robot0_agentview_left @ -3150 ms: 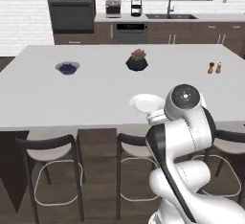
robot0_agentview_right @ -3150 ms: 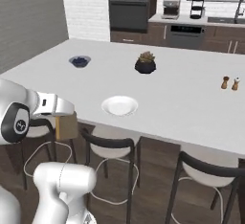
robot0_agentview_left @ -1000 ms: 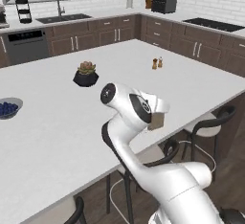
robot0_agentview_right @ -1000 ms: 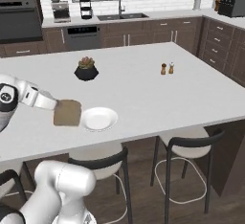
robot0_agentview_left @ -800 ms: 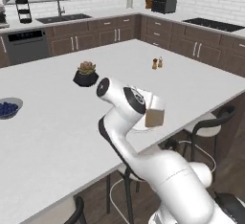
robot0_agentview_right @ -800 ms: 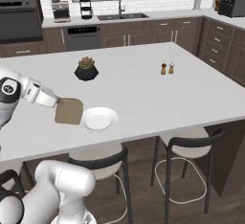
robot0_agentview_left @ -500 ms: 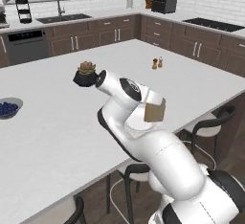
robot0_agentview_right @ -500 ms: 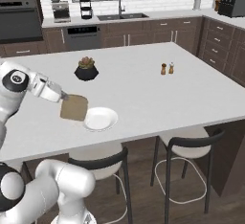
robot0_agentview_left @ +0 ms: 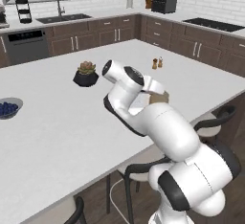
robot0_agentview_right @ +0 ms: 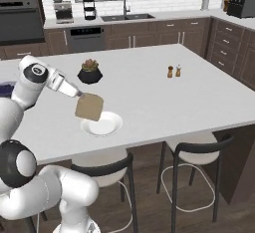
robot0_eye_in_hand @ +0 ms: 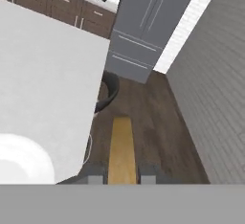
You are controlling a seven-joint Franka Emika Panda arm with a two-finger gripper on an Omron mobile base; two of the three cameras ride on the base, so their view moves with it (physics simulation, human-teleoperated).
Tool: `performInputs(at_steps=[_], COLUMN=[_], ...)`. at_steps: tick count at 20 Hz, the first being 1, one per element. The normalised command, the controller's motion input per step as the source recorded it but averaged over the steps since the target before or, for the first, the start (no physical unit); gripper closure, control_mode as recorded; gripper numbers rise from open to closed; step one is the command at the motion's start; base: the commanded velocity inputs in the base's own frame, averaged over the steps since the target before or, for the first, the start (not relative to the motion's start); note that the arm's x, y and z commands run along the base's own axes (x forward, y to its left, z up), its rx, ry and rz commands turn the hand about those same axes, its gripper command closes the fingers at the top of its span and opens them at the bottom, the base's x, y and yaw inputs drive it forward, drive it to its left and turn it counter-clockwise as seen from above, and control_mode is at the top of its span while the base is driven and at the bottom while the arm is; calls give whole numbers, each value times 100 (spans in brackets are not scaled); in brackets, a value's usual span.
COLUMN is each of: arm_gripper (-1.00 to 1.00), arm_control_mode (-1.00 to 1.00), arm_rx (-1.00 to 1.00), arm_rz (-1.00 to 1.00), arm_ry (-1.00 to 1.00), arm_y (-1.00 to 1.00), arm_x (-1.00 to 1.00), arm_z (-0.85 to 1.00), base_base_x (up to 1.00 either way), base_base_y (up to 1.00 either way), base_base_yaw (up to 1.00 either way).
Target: Start the toaster. Once the lever pops up, take the bread to the plate on the dining counter.
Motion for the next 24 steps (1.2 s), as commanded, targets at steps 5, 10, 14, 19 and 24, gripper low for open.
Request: performInputs(at_steps=[5,10,14,19,24], arm_gripper=[100,100,100,100,100], arm_control_mode=[-100,-100,-100,-100,-100], arm_rx=[0,0,0,-1,-1], arm_rz=[0,0,0,8,12], arm_ry=[23,27,19,8,0], arm_y=[-4,0,0,0,0], arm_x=[19,12,4,38,64], arm_z=[-6,-12,-32,-44,-31], base_base_x=[0,0,0,0,0], base_base_y=[0,0,0,0,0], base_base_yaw=[0,0,0,0,0])
